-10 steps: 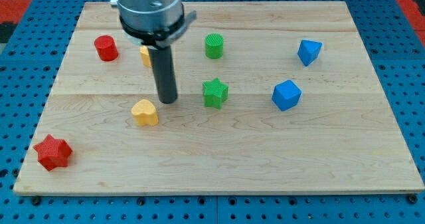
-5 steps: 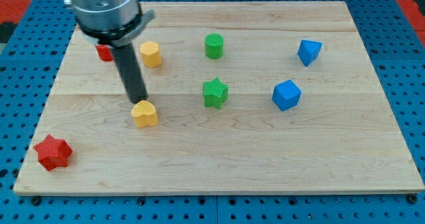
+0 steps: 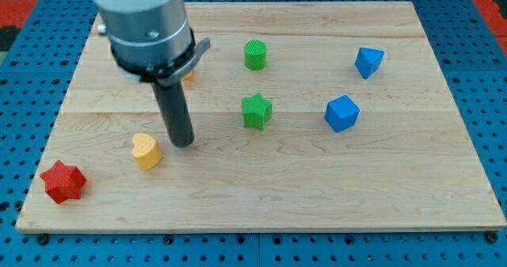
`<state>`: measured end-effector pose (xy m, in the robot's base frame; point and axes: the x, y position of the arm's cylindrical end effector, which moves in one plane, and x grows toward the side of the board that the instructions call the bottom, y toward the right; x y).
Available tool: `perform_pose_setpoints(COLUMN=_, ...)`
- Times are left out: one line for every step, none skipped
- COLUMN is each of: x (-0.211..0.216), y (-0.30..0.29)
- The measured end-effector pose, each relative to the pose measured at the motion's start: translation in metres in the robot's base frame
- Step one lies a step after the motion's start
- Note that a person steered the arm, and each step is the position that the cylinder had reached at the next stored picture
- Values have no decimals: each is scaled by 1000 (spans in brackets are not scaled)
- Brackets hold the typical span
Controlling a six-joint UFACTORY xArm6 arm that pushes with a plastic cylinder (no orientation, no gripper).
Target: Push the heart into the red star
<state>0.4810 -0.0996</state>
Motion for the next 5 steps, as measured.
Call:
perform_pose_setpoints(x=-18, y=-25)
perform_pose_setpoints(x=11, y=-69)
perform_pose_setpoints(x=39, y=-72)
perform_pose_setpoints(x=22, y=-71)
perform_pose_setpoints(x=4, y=-36)
